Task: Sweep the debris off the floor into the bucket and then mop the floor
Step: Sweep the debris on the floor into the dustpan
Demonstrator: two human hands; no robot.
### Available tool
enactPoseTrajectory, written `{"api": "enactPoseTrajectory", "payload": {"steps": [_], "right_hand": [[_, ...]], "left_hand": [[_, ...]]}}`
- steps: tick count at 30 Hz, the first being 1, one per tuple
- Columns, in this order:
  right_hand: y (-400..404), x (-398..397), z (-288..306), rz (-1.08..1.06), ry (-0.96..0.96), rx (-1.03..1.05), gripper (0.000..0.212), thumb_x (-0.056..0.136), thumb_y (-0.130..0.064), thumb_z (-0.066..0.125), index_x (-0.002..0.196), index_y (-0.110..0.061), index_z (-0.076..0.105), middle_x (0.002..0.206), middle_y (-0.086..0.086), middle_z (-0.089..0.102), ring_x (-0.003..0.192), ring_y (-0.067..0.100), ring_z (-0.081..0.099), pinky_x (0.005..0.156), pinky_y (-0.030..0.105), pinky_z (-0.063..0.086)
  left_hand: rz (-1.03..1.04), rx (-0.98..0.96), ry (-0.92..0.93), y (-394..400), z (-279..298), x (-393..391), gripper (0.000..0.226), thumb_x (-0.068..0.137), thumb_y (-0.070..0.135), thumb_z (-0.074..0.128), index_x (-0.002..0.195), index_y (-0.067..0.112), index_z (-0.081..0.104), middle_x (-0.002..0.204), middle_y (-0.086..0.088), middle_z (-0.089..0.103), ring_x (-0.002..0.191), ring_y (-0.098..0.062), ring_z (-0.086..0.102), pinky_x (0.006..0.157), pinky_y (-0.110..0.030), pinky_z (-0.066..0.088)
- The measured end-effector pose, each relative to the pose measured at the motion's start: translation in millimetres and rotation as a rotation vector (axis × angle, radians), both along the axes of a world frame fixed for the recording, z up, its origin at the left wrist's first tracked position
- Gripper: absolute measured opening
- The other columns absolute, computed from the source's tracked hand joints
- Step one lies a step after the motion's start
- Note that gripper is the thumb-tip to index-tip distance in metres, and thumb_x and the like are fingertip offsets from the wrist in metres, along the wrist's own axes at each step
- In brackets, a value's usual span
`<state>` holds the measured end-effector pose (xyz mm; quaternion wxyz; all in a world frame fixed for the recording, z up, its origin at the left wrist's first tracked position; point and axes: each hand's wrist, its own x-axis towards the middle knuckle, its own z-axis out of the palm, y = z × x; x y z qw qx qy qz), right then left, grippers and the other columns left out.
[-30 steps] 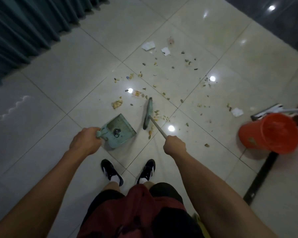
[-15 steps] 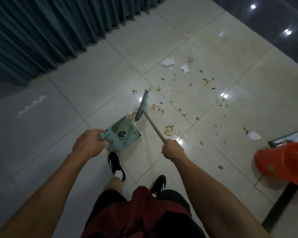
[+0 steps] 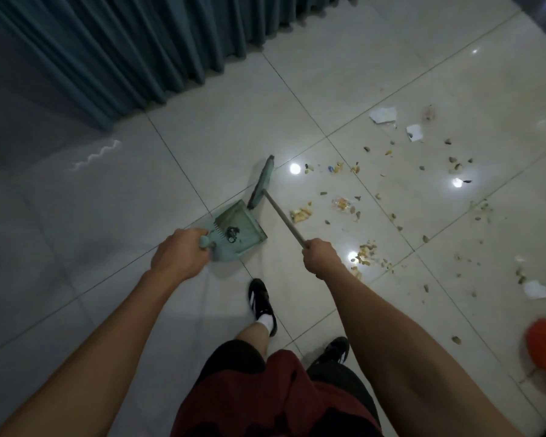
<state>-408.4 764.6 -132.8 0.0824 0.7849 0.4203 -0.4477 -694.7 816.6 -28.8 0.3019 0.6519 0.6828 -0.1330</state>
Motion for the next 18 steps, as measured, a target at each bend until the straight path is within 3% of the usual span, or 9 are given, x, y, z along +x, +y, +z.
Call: {"api": "enactPoseTrajectory", "payload": {"steps": [5,10,13,18], "right_hand": [[25.0,-20.0,-3.5,-0.067,0.062,-0.070,0.041,0.089,-0.012,0.047,0.128,-0.005,0.056,0.108,0.016,0.060,0.080,0.031,0.067,0.059,0.038,0.062],[13.8,-6.8,-1.8,0.060,-0.023,-0.119,0.038,0.094,-0.012,0.044,0.131,-0.008,0.053,0.101,0.008,0.054,0.086,0.028,0.063,0.078,0.041,0.060],[-7.7,11.3,-2.9,0.088,-0.071,-0.136,0.038,0.094,-0.012,0.047,0.131,-0.008,0.053,0.107,0.009,0.059,0.096,0.026,0.065,0.083,0.040,0.059],[-59.0,46.0,0.7,0.086,-0.133,-0.137,0.035,0.096,-0.012,0.047,0.130,-0.008,0.054,0.113,0.008,0.063,0.097,0.025,0.066,0.079,0.035,0.057]], "left_hand": [[-0.036,-0.014,0.038,27.8,-4.4,-15.5,0.016,0.087,0.017,0.056,0.095,0.026,0.068,0.093,-0.008,0.068,0.079,-0.033,0.063,0.069,-0.033,0.052],[-0.075,-0.014,0.046,32.3,-7.1,-3.8,0.021,0.086,0.014,0.056,0.099,0.024,0.069,0.097,-0.008,0.070,0.080,-0.033,0.063,0.069,-0.032,0.050],[-0.097,-0.008,0.043,25.1,-5.4,15.9,0.026,0.087,0.012,0.057,0.105,0.026,0.070,0.102,-0.009,0.071,0.081,-0.032,0.062,0.069,-0.031,0.047],[-0.147,0.002,0.018,-0.7,-4.8,57.9,0.022,0.088,0.015,0.058,0.103,0.025,0.069,0.098,-0.008,0.070,0.078,-0.030,0.060,0.070,-0.033,0.051]]}}
